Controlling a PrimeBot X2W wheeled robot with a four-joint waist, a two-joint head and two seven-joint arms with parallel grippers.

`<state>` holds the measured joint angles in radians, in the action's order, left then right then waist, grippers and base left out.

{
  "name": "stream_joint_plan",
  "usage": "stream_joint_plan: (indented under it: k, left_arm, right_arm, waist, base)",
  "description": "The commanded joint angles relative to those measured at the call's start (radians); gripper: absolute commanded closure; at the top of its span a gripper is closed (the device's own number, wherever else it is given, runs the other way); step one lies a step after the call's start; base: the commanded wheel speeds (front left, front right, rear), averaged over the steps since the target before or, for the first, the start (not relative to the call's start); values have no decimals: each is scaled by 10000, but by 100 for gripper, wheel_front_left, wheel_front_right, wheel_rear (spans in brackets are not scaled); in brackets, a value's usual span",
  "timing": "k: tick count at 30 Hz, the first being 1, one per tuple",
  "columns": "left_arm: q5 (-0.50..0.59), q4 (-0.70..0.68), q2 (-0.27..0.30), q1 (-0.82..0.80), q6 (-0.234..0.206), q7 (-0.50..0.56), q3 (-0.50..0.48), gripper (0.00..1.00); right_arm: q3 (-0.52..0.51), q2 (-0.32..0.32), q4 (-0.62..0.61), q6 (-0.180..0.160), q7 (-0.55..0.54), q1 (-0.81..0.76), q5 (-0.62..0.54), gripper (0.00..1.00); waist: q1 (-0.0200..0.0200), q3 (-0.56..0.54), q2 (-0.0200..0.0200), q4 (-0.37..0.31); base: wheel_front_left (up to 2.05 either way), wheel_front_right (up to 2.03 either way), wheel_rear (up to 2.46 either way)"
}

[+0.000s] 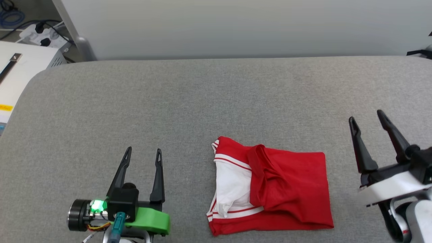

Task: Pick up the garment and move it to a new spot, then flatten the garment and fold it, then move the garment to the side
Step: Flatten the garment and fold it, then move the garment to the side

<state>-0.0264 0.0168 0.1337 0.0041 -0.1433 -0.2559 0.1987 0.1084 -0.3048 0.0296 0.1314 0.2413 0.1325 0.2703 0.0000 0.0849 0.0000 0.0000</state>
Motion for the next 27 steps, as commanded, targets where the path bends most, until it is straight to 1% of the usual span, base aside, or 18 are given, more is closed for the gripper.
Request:
stream_joint_plan:
  k: [1, 2, 5, 8, 10, 17, 27]
  left_arm:
    - [-54, -43, 53, 219, 59, -59, -59, 0]
    - [-90, -53, 47, 279, 71, -59, -92, 0]
    - [-143, -94, 50, 441, 111, -59, -158, 0]
    - [-180, -110, 54, 590, 194, -59, -187, 0]
    - [-204, -121, 58, 671, 244, -59, -217, 0]
    - [-171, -111, 18, 882, 324, -59, -230, 0]
    - [-79, 68, 9, 862, 418, -59, -267, 0]
  right_arm:
    - [-113, 226, -190, -7, 116, -280, -223, 0]
    - [-252, 463, -302, -7, 152, -502, -340, 0]
    - [-440, 860, -604, -7, 192, -1032, -718, 0]
    - [-691, 1388, -1045, -7, 199, -1639, -935, 0]
    - [-790, 1605, -1272, -7, 201, -1983, -1093, 0]
    - [-1043, 1873, -1435, -7, 203, -2581, -1337, 0]
    - [-1041, 1924, -1290, -7, 204, -2563, -1615, 0]
  waist:
    - [0, -171, 0, -135]
    - [0, -223, 0, -147]
    - [0, -342, 0, -141]
    - [0, -439, 0, -75]
    - [0, -487, 0, -44]
    - [0, -538, 0, 63]
    - [0, -604, 0, 131]
  base:
    - [0, 0, 0]
    - [0, 0, 0]
    - [0, 0, 0]
    - [0, 0, 0]
    - [0, 0, 0]
    - [0, 0, 0]
    - [0, 0, 0]
